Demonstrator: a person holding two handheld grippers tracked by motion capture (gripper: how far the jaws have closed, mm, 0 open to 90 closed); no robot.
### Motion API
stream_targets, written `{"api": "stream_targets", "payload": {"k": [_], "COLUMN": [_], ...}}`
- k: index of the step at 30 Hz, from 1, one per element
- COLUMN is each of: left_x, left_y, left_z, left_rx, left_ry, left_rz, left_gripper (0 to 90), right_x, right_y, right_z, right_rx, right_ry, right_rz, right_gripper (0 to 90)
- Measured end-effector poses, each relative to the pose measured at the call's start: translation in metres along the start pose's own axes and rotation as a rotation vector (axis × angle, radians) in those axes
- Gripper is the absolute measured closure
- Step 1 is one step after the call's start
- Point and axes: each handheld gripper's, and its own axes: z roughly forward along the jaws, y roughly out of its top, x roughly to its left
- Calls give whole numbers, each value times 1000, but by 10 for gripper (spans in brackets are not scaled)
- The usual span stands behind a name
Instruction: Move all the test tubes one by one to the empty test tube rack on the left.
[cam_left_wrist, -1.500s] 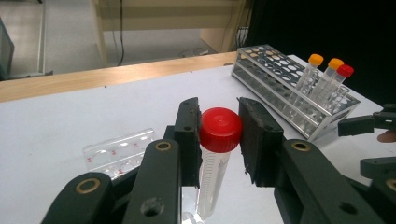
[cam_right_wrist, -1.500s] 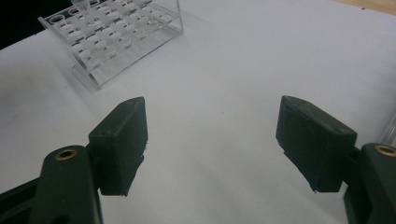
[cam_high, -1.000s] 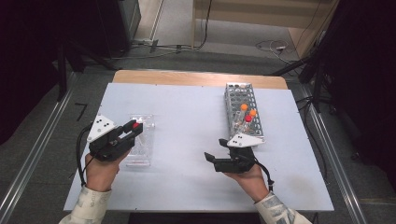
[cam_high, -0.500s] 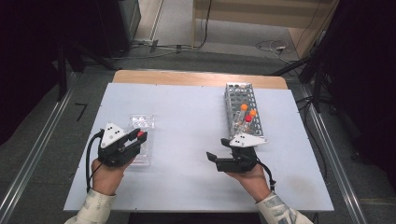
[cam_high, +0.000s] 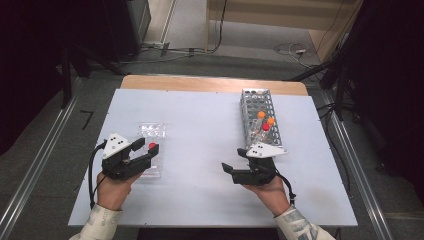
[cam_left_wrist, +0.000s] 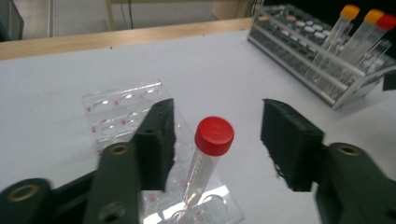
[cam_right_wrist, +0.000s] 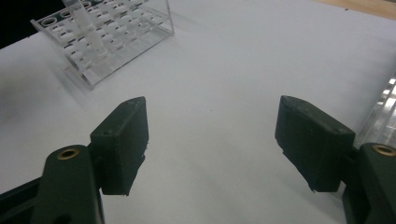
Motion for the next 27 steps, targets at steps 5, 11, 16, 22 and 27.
{"api": "stream_targets", "payload": {"k": [5,11,16,22,27], "left_x": [-3,-3,-3,-4,-5], "left_y": [1,2,3,2,3], "left_z": [1,1,-2,-2,-3], "left_rx": [-3,-10,-36,-36,-44], "left_ry": [5,19,24,23,28], "left_rz": [-16,-34,-38,-35,-37], "left_gripper": [235,141,141,141,143], "right_x": [-6,-19,-30,-40,-48], "right_y": [-1,-2,-5,-8,-11], "right_z": [-6,-18,-28,-37,-38], "right_rx": [-16,-36,-53,-65,-69], "right_ry": [-22,-69,-107,-144,-186], "right_rz": [15,35,56,70,85], "right_gripper": [251,258,266,272,296]}}
